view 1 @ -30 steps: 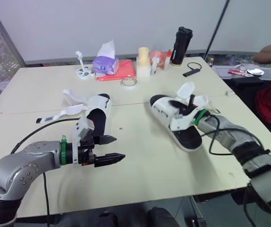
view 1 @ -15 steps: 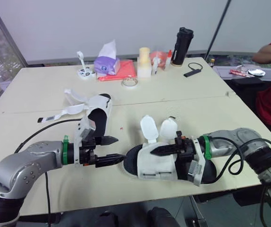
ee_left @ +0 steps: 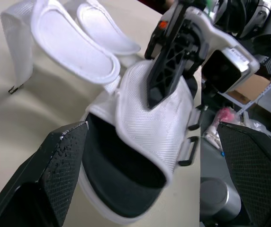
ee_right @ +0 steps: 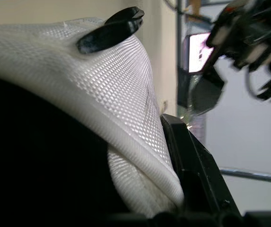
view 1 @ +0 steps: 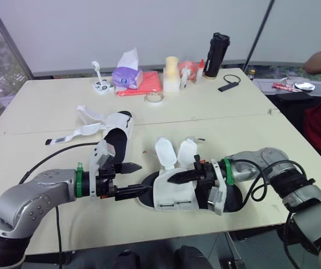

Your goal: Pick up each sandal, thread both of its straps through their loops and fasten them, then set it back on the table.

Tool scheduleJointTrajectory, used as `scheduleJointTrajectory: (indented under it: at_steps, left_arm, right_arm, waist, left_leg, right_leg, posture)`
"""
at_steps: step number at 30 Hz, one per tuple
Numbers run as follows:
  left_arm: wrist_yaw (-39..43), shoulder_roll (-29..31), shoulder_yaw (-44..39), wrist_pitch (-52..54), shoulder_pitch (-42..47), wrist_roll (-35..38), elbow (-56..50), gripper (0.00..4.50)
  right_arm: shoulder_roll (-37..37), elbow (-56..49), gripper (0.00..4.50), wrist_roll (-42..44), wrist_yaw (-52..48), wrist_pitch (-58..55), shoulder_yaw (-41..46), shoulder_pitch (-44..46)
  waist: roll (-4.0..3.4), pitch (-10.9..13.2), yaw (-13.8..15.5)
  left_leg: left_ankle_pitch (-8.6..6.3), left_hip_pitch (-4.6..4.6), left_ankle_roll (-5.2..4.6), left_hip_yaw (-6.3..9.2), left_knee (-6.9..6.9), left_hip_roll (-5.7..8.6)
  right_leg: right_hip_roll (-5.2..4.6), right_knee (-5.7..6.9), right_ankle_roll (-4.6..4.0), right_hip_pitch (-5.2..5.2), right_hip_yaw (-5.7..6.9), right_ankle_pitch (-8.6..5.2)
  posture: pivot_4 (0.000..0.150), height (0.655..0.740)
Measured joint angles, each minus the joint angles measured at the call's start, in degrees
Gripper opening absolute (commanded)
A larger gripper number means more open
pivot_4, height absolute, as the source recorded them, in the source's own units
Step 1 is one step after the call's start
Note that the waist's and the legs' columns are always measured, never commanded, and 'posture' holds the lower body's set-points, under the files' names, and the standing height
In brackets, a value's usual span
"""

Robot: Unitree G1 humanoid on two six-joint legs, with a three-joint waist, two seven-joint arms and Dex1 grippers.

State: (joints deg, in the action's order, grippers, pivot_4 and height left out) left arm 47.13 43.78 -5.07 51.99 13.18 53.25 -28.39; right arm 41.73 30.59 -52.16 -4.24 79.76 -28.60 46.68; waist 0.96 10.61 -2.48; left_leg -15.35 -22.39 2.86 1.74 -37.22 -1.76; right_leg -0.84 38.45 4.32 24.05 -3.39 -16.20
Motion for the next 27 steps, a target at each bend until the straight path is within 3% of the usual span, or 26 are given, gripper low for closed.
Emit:
scheduleJointTrajectory:
  at_steps: [7, 8, 11, 15, 16, 23, 27]
  left_arm:
    - [0.70, 0.02, 0.02, -0.04, 0.07, -0.31, 0.15, 4.50]
    - [0.89, 0.02, 0.05, -0.08, 0.07, -0.44, 0.25, 4.50]
    - [1.42, 0.02, 0.24, -0.37, -0.02, -1.42, 0.35, 4.50]
    - [1.89, 0.02, 0.83, -0.81, -0.11, -2.06, 0.59, 4.50]
    - [2.05, 0.01, 1.09, -0.97, -0.12, -2.12, 0.60, 4.50]
    - [3.01, 0.05, 1.42, -1.76, -1.97, -3.27, 0.95, 4.50]
    - [2.32, -1.78, 2.16, -7.33, -0.59, -8.42, 3.23, 4.50]
  right_arm:
    - [-0.71, 2.31, 0.01, -3.32, 2.09, 0.53, 0.00, 2.42]
    - [-0.80, 2.37, 0.85, -3.85, 2.56, 0.53, 0.00, 2.46]
    - [-1.31, 2.40, 1.95, -6.10, 4.38, 0.34, -0.03, 2.56]
    - [-1.43, 2.39, 4.12, -8.47, 7.31, 0.22, -0.05, 3.61]
    - [-1.44, 2.37, 4.48, -8.69, 7.98, 0.18, -0.05, 3.85]
    - [2.92, 1.66, 4.48, -6.66, 6.63, -0.54, 0.07, 2.76]
    - [7.54, 0.22, 4.48, -2.64, 4.00, -1.58, 0.96, -0.31]
  waist:
    - [0.00, 0.00, -0.07]
    - [0.00, 0.00, -0.07]
    - [0.00, 0.00, -0.07]
    - [0.00, 0.00, -0.07]
    - [0.00, 0.00, -0.07]
    - [0.00, 0.00, 0.07]
    - [0.00, 0.00, 0.07]
  left_leg:
    - [0.00, 0.00, 0.01, 0.01, 0.01, 0.00]
    - [0.00, 0.01, 0.01, 0.01, 0.01, 0.00]
    - [0.01, 0.01, 0.01, 0.00, 0.01, 0.00]
    - [0.01, 0.00, 0.02, 0.00, 0.01, 0.00]
    - [0.01, 0.01, 0.01, 0.00, 0.01, 0.00]
    - [0.01, 0.00, 0.01, 0.00, 0.00, 0.02]
    - [0.01, 0.02, 0.01, -0.01, -0.03, 0.03]
  right_leg:
    - [0.01, 0.00, 0.00, 0.01, 0.00, 0.00]
    - [0.01, 0.01, 0.00, 0.01, 0.00, 0.00]
    - [0.01, 0.01, 0.00, 0.01, 0.00, 0.00]
    - [0.01, 0.01, 0.00, 0.00, 0.00, 0.00]
    - [0.01, 0.01, 0.00, 0.00, 0.00, 0.00]
    - [-0.04, 0.00, 0.00, -0.01, 0.00, 0.00]
    - [-0.03, 0.01, 0.00, -0.04, 0.00, 0.00]
  posture:
    - [0.150, 0.7400]
    - [0.150, 0.7400]
    - [0.150, 0.7400]
    - [0.150, 0.7400]
    - [0.150, 0.7400]
    - [0.150, 0.7400]
    - [0.150, 0.7400]
